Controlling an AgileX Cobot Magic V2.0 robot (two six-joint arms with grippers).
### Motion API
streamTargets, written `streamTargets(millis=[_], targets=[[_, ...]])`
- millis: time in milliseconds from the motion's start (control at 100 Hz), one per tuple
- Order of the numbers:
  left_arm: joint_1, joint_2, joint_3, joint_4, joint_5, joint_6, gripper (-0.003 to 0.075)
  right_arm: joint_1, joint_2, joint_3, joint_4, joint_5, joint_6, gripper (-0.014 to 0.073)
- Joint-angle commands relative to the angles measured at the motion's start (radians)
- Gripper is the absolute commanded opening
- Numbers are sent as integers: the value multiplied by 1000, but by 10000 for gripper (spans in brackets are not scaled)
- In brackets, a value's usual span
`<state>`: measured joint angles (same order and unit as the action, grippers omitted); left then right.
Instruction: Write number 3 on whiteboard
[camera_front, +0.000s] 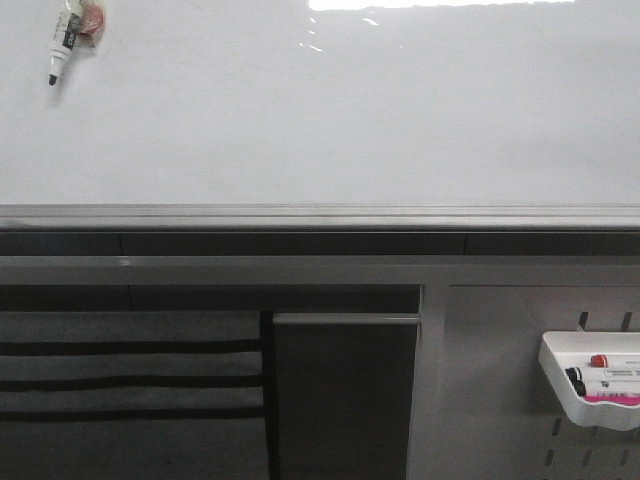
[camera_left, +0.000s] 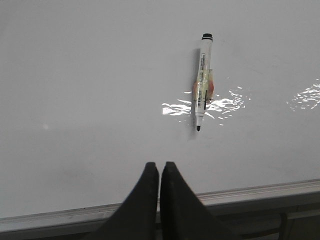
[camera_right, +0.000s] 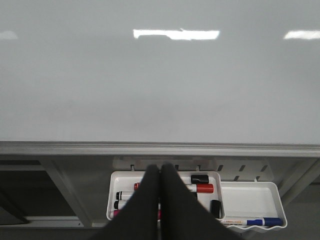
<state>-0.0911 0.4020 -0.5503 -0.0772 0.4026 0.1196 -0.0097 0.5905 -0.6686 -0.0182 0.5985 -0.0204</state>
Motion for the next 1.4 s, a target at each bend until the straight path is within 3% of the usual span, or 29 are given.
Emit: streamTargets(millis=[0, 180, 260, 380, 480, 580, 690, 970, 1390], targets=[[2, 48, -38, -3, -104, -11, -20, 2, 42, -39, -6, -71, -16, -69], [2, 97, -38, -3, -103, -11, -20, 2, 92, -39, 42, -48, -14, -67], [2, 116, -38, -1, -116, -11, 7, 2, 107, -39, 75, -46, -14, -6], [2, 153, -38, -1, -140, -11, 164, 10, 135, -39, 107, -46, -24, 223], [0, 196, -38, -1, -188, -11, 355, 41, 157, -39, 156, -46, -42, 415], [-13, 253, -49, -3, -226, -11, 462, 99, 176, -39, 244, -59, -119, 440], [-69, 349, -101, -1, -217, -11, 458, 214, 202, -39, 345, -117, -187, 440], [-168, 664, -294, 36, -230, -11, 458, 441, 280, -39, 349, -252, -187, 440], [-168, 1010, -503, 54, -281, -11, 458, 484, 282, -39, 349, -271, -187, 440]])
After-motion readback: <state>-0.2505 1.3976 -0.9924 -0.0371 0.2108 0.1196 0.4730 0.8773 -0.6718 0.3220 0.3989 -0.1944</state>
